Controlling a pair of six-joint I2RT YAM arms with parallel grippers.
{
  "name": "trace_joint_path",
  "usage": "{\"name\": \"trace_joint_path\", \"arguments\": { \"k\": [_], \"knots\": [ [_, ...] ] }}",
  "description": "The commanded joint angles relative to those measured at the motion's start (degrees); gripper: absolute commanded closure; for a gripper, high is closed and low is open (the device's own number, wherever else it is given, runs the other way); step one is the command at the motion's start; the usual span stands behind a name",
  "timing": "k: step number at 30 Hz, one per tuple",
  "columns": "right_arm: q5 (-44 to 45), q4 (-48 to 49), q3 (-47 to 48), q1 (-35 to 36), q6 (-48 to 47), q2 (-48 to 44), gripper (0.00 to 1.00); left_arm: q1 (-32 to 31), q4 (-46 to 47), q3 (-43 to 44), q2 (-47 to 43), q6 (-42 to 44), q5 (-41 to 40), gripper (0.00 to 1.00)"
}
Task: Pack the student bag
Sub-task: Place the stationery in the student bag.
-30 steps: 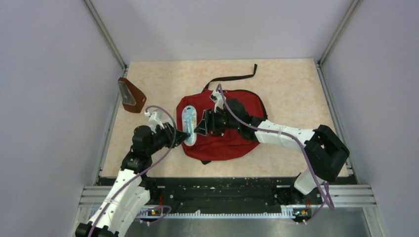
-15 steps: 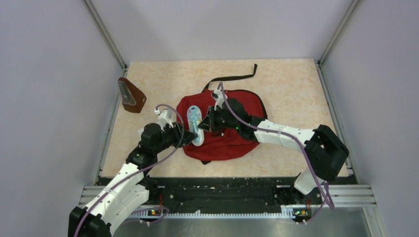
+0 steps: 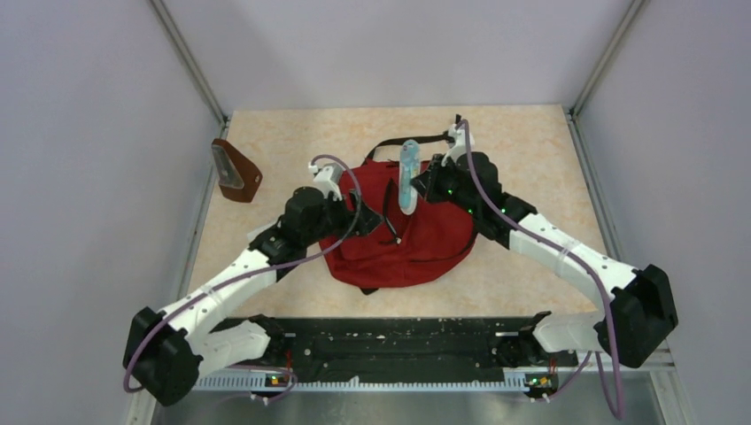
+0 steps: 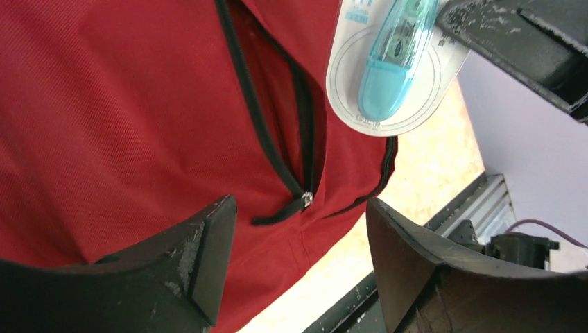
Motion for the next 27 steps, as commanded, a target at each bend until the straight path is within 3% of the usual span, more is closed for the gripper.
{"name": "trace_joint_path", "arguments": {
  "k": [1, 11, 18, 20, 27],
  "knots": [
    [-0.8, -3.7, -1.6, -2.8, -3.5, -1.6, 1.00, -4.2, -4.7, 9.4, 7.9, 2.7, -10.0, 0.26],
    [-7.7, -0.2, -2.9, -4.4, -3.6, 0.5, 1.00, -7.8, -11.2, 18.8, 21.0, 5.3, -21.7, 0.26],
    [-12.9, 2.9, -3.7, -6.0, -0.8, 4.7, 1.00, -8.0, -9.4, 21.2, 26.3, 6.5, -23.5, 0.29],
    [-14.2, 3.4, -4.0, -6.1, 0.0, 5.5, 1.00, -8.0, -9.3, 22.2, 27.9, 7.0, -23.4, 0.34],
    [-16.8, 1.3, -4.8, -6.1, 2.3, 7.5, 1.00, -8.0, -10.8, 24.0, 30.5, 8.4, -26.2, 0.72]
  ]
}}
